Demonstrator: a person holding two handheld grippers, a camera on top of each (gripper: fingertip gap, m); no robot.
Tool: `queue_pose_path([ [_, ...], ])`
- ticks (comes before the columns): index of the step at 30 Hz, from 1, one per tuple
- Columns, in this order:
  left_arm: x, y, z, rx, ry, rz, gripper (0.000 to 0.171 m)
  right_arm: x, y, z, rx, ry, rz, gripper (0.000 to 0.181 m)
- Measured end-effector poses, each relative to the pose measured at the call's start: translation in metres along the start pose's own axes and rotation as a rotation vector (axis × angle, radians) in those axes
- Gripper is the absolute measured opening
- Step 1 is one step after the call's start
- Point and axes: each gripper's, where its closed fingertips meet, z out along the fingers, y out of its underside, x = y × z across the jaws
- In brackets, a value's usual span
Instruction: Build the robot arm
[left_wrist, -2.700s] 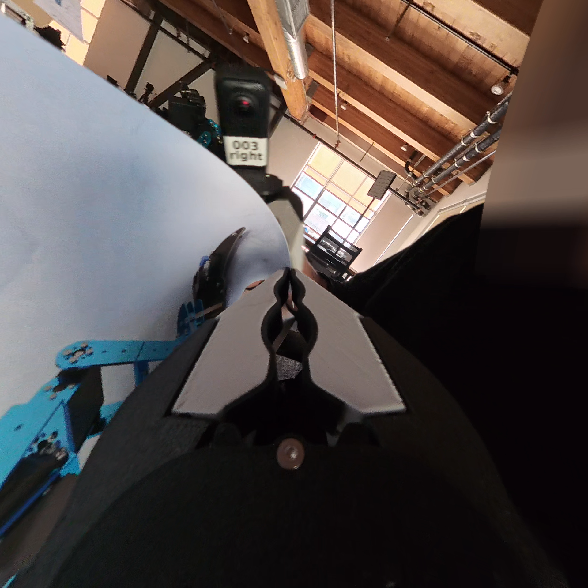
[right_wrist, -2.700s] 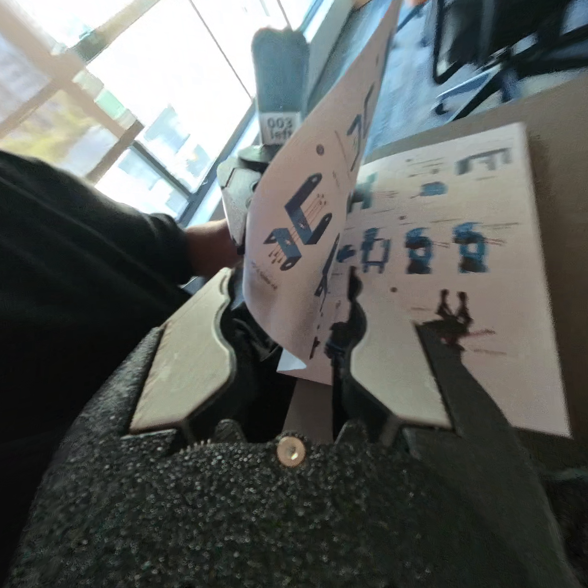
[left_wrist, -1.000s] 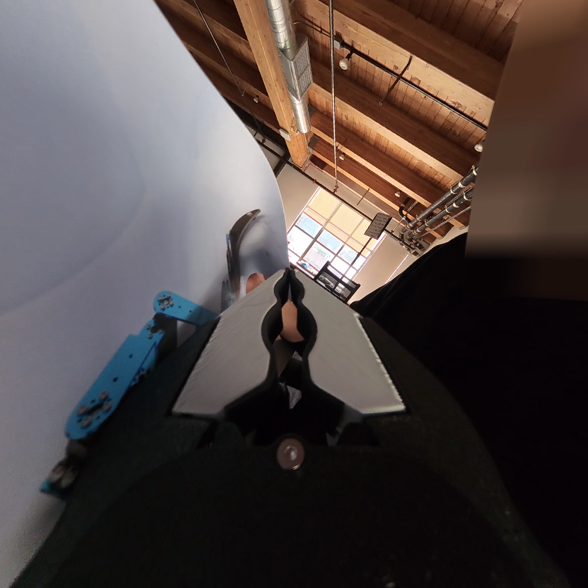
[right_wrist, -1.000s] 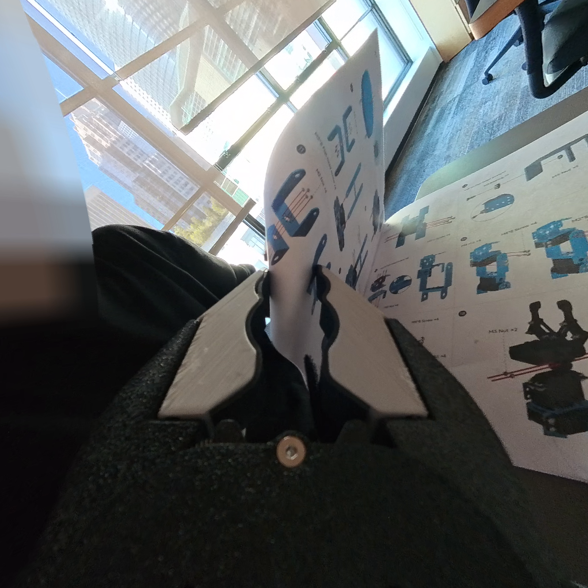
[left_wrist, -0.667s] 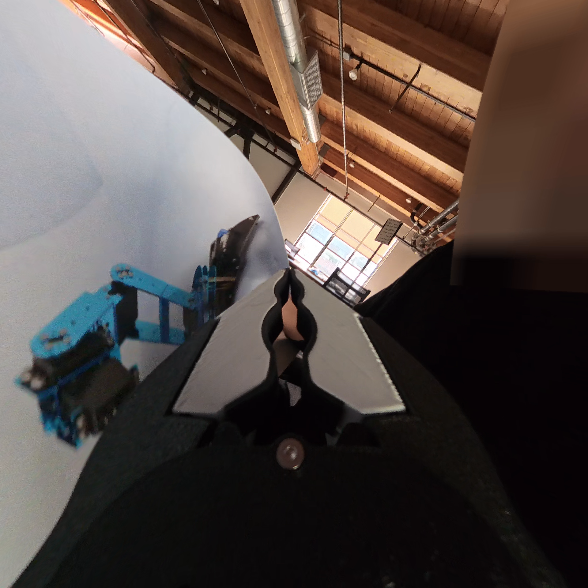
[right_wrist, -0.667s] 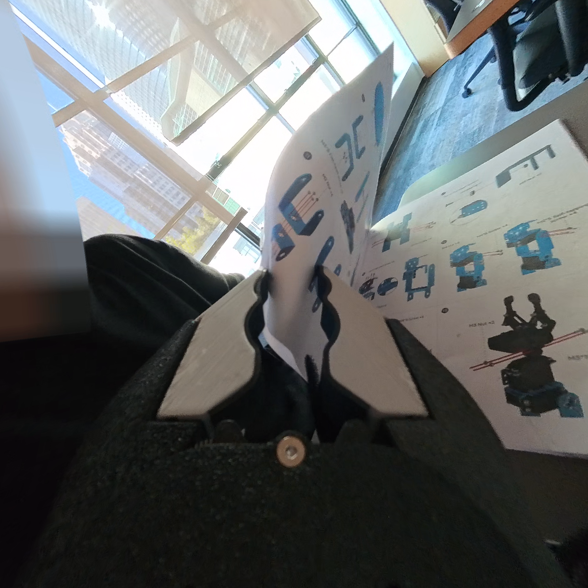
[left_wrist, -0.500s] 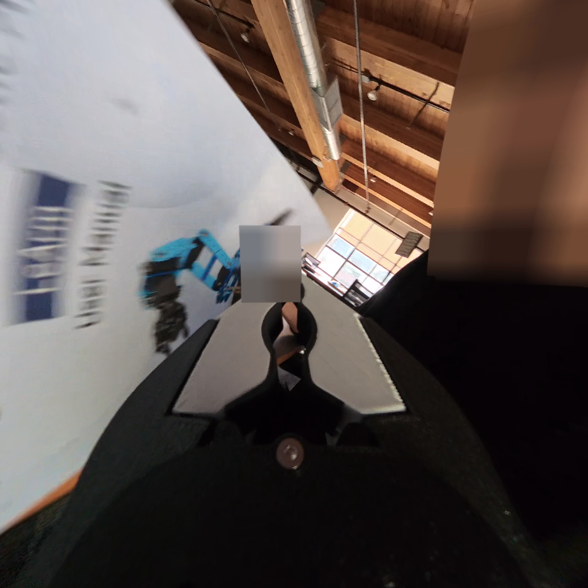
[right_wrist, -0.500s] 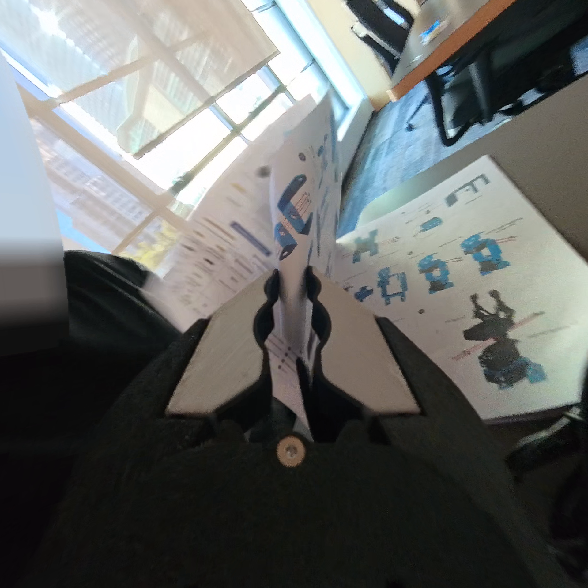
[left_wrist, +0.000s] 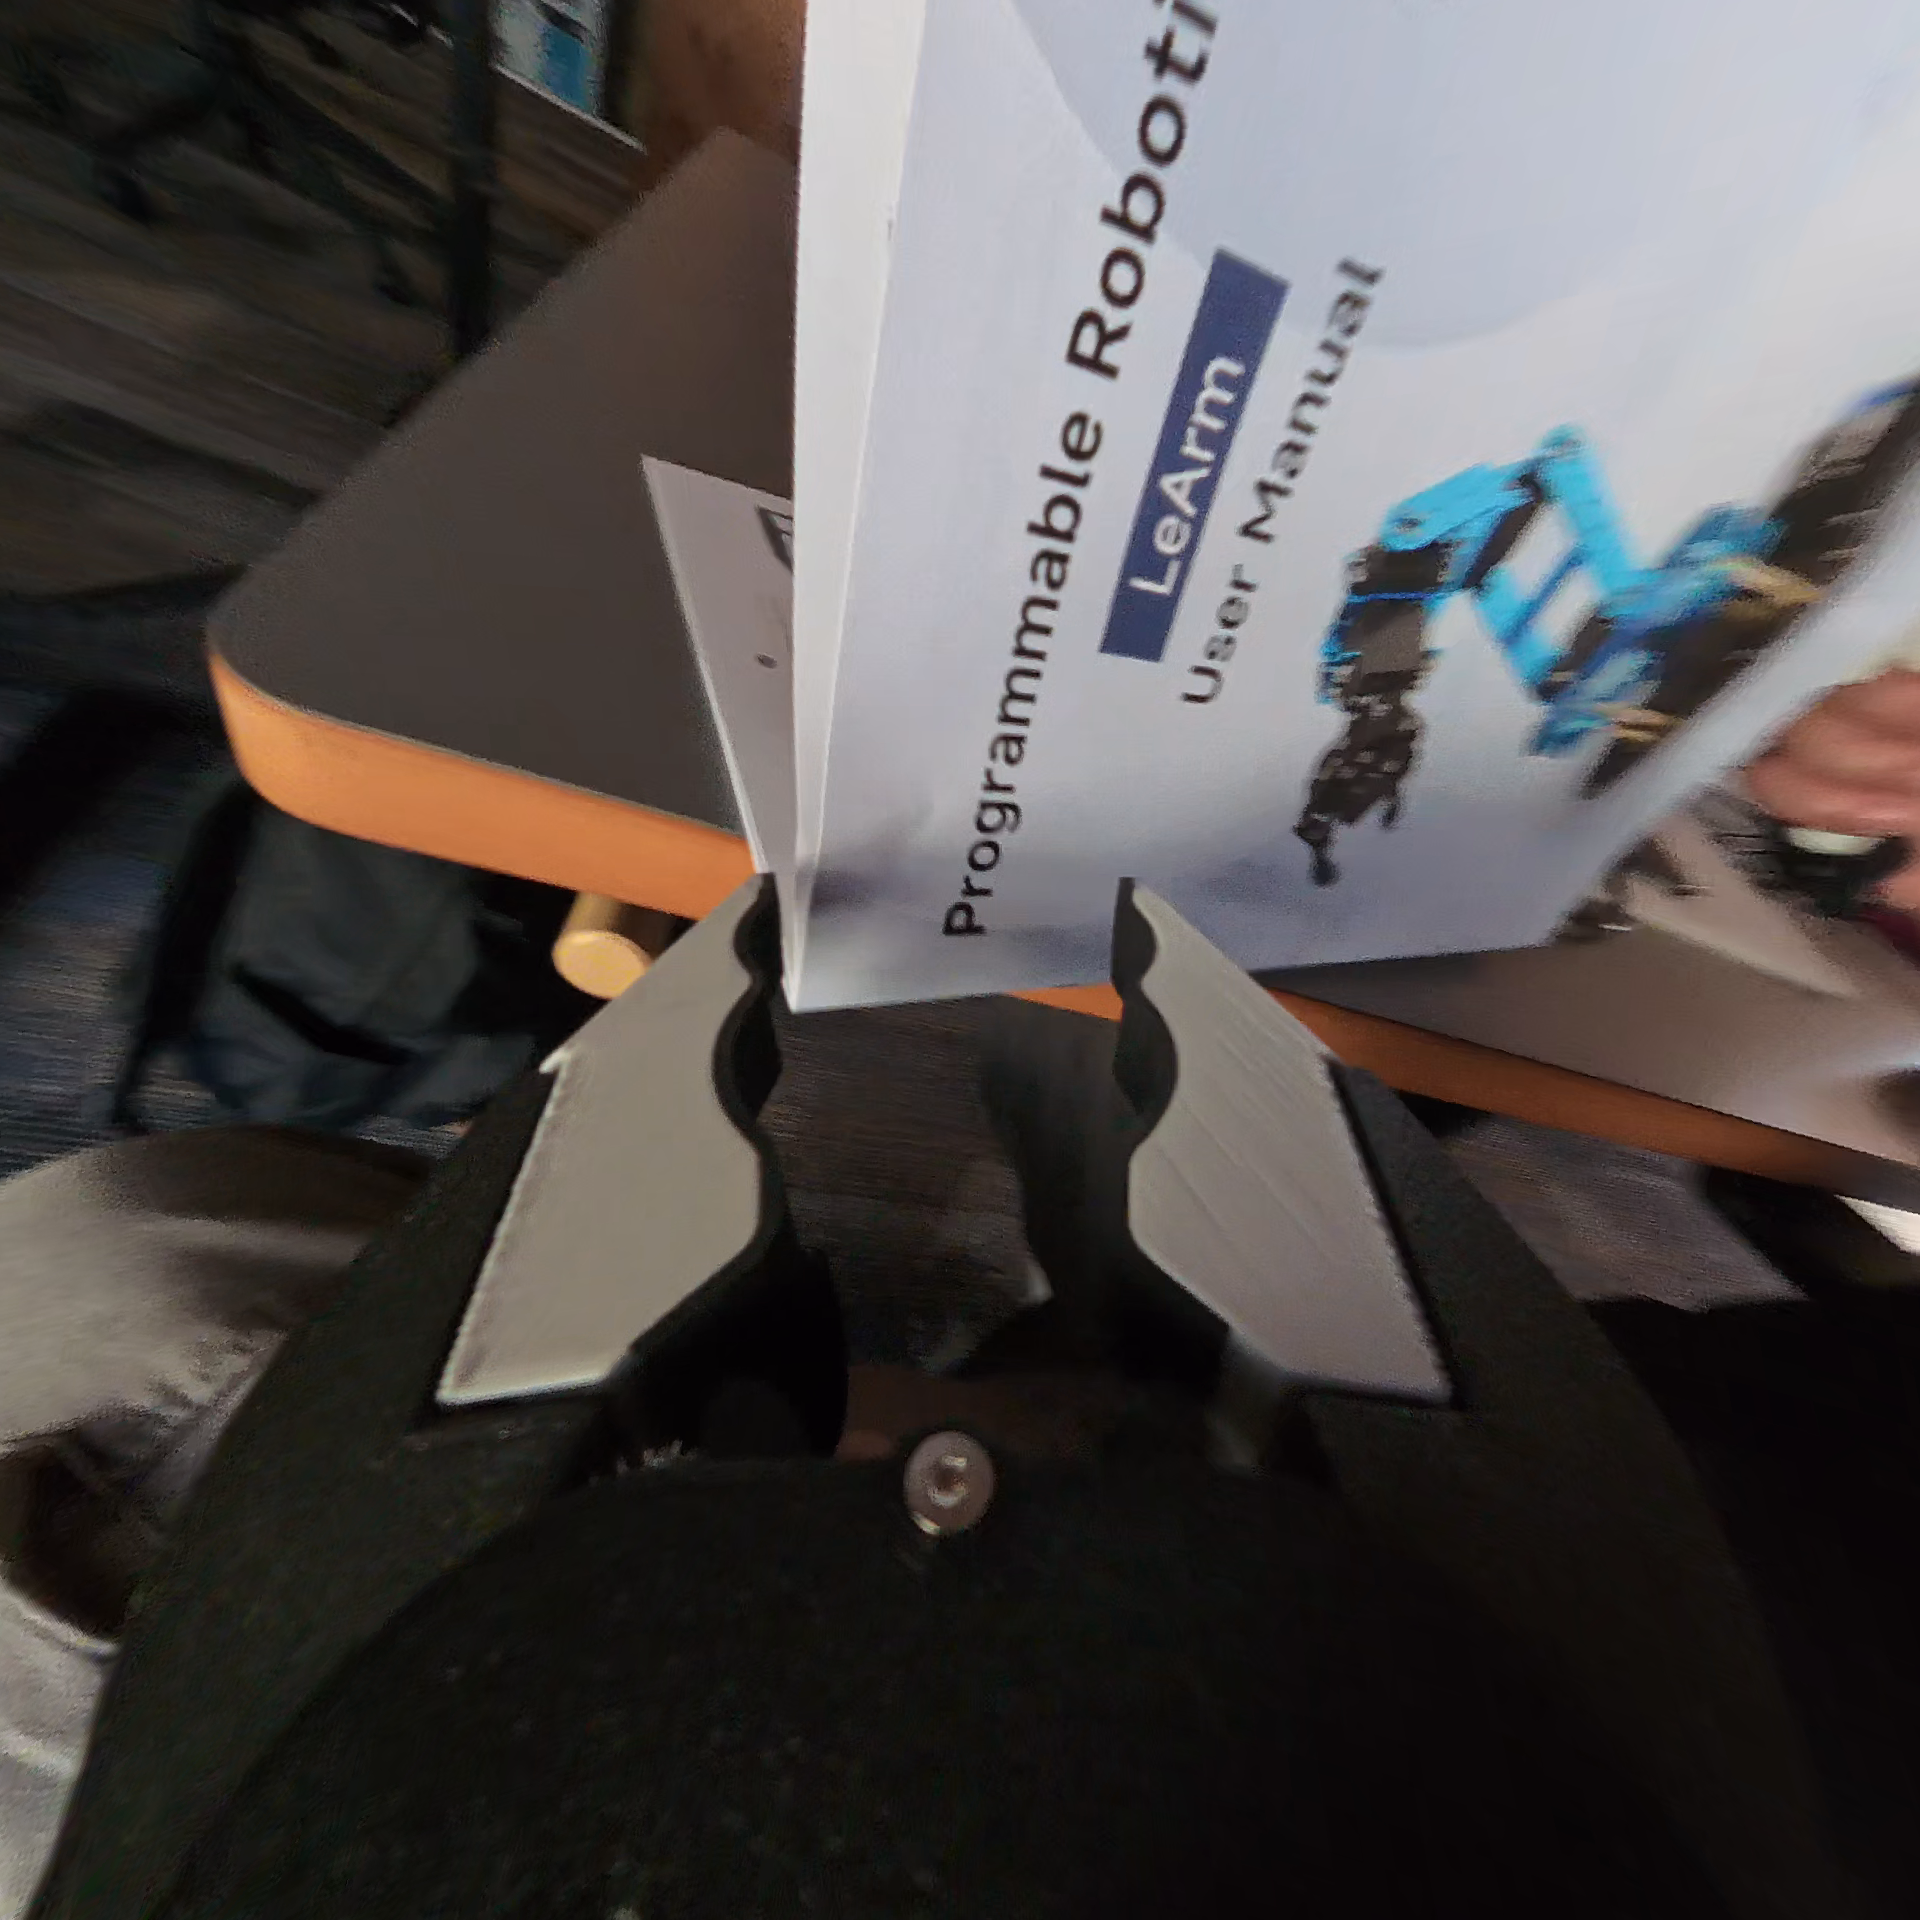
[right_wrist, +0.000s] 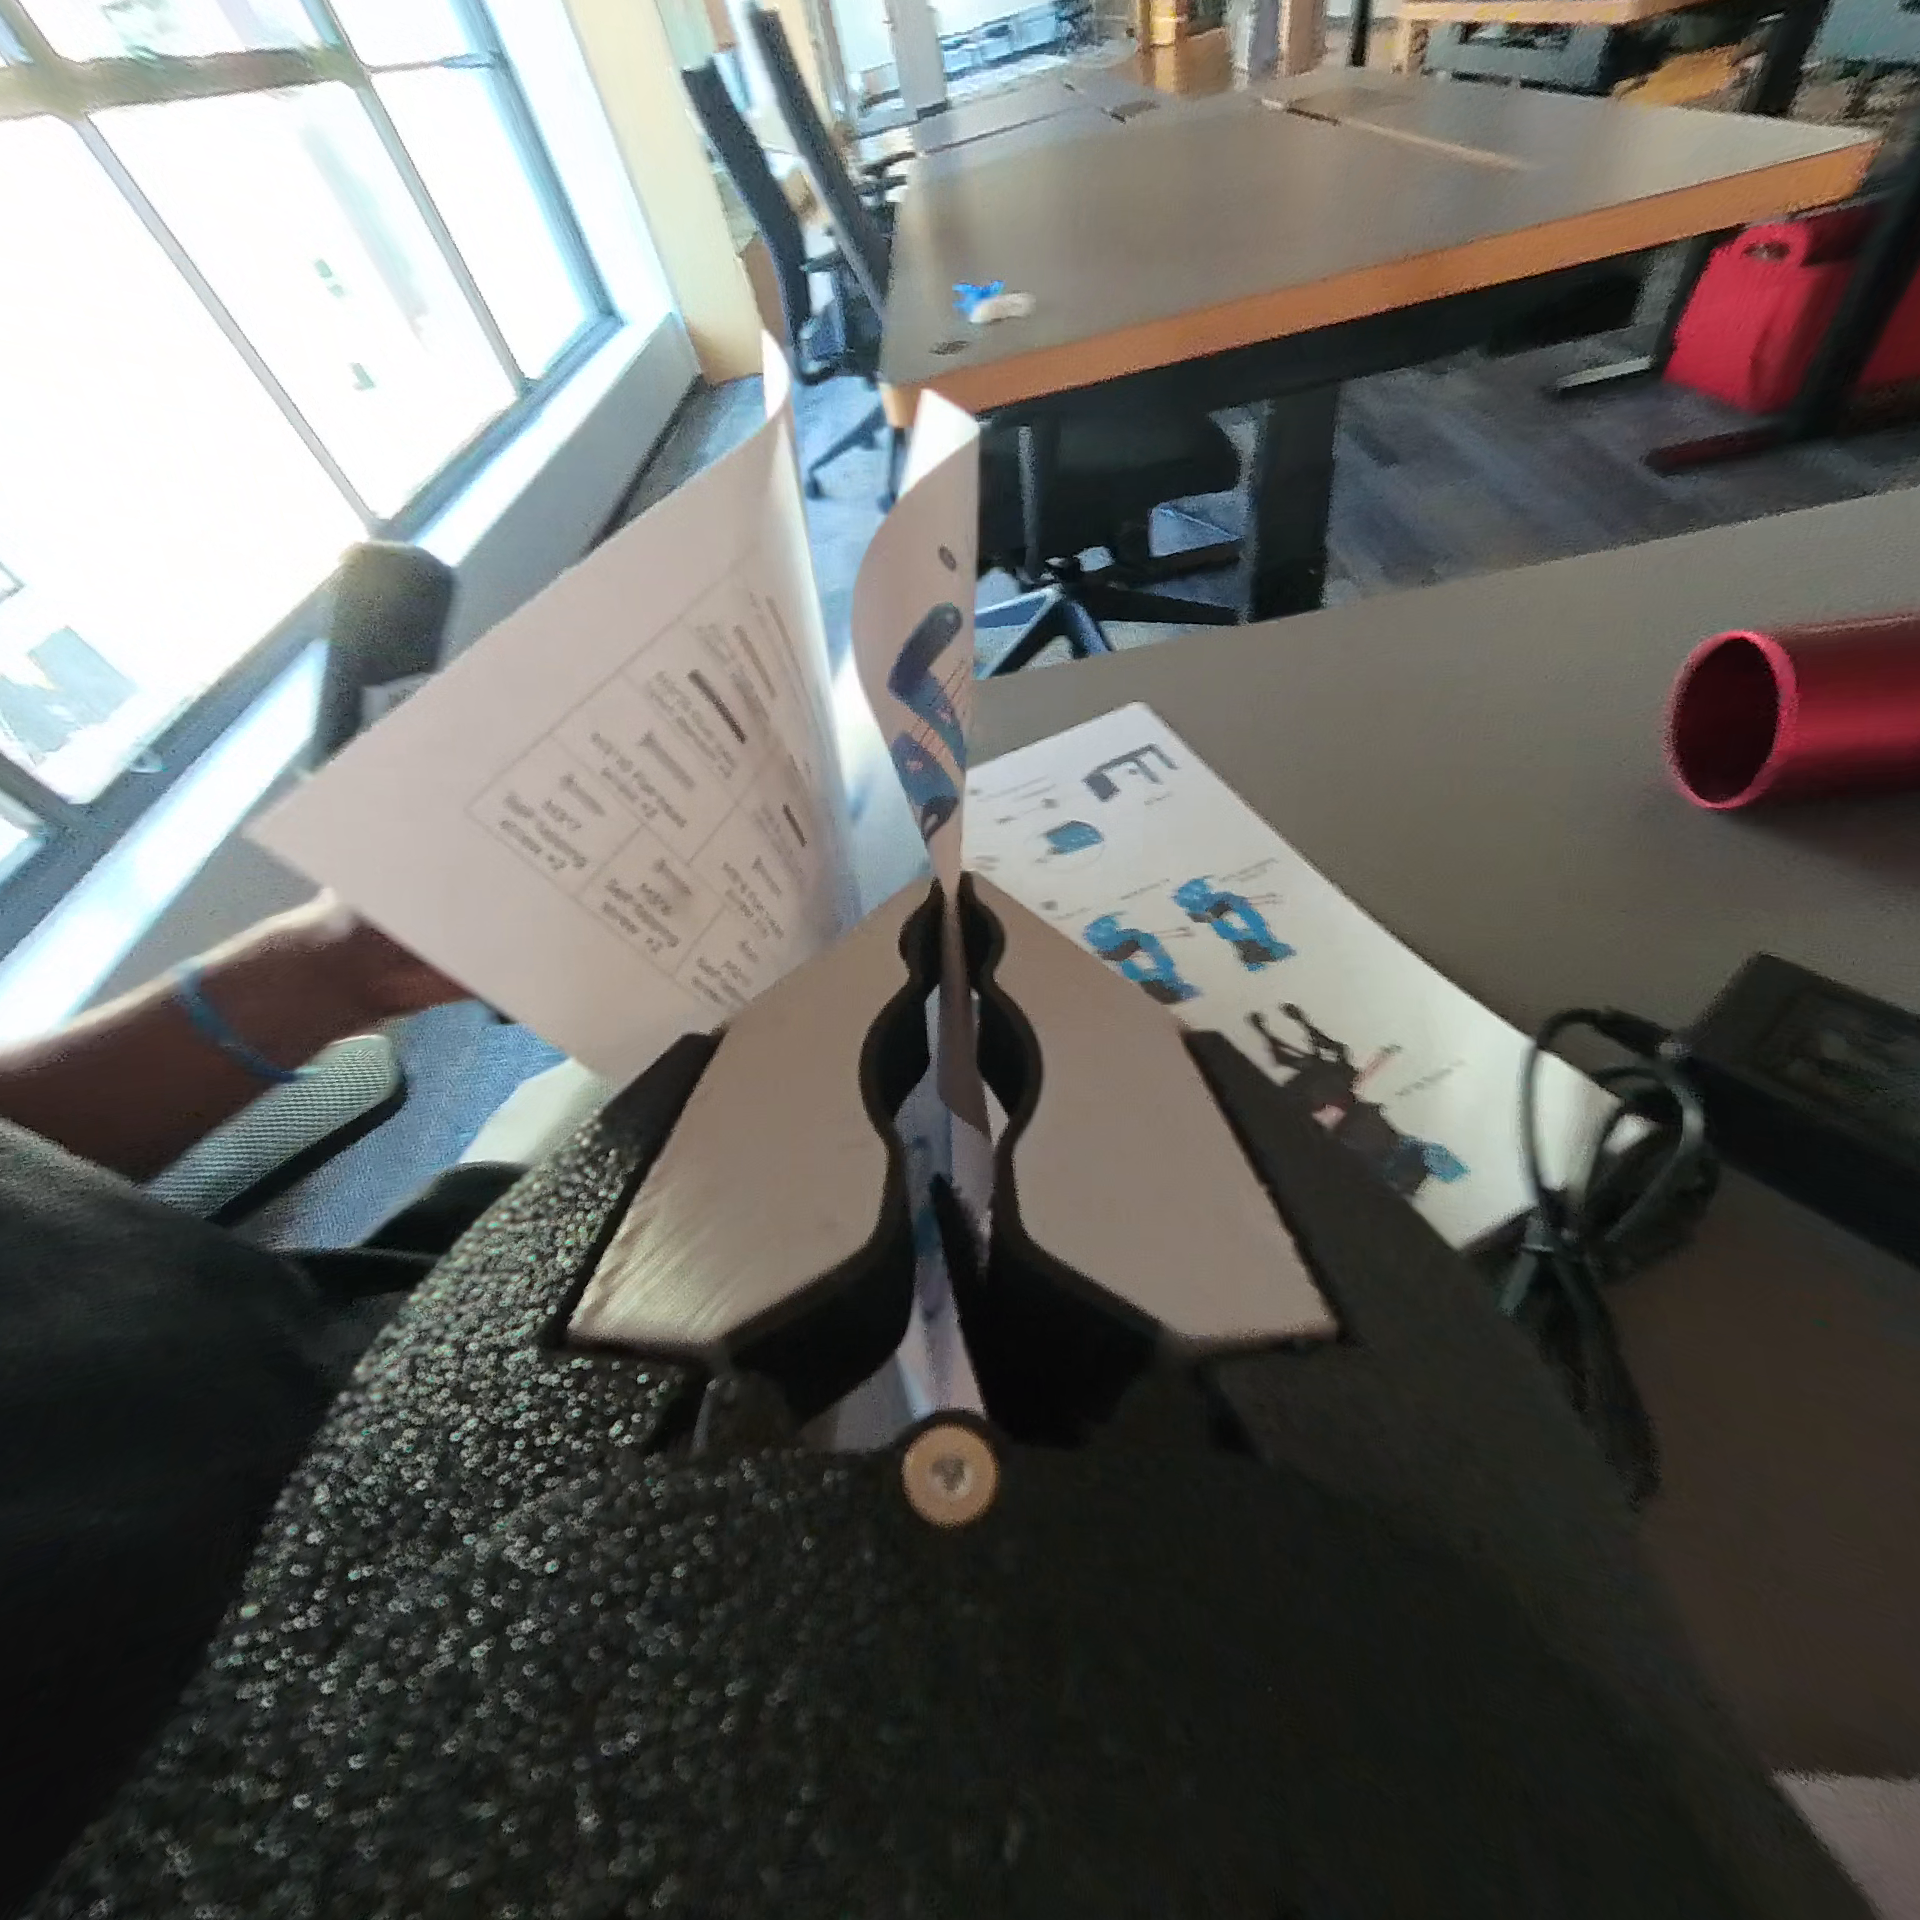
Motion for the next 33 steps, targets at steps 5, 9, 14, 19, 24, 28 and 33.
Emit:
queue_pose_path([
  [5,-0.024,-0.029,0.031,0.07,-0.145,0.18,0.055,-0.073,-0.01,0.002,0.035,-0.333,0.194,0.0],
  [9,-0.049,-0.076,0.062,0.069,-0.174,0.306,0.05,-0.105,0.006,0.039,-0.017,-0.376,0.222,0.0],
  [14,-0.074,-0.09,0.04,0.063,-0.135,0.083,0.053,-0.063,-0.007,0.075,0.088,-0.223,0.372,0.0],
  [19,-0.01,-0.053,-0.052,0.193,0.102,-0.239,0.058,-0.051,-0.007,0.091,0.095,-0.17,0.34,0.0],
  [24,0.034,-0.031,-0.092,0.243,0.346,-0.564,0.078,-0.047,-0.005,0.096,0.1,-0.134,0.285,0.0],
  [28,0.035,-0.029,-0.099,0.265,0.367,-0.616,0.081,0.0,-0.009,0.077,0.166,0.001,0.298,0.0],
  [33,0.027,0.01,-0.072,0.049,0.197,-0.458,0.011,0.067,0.013,0.047,0.138,0.164,0.324,0.004],
])
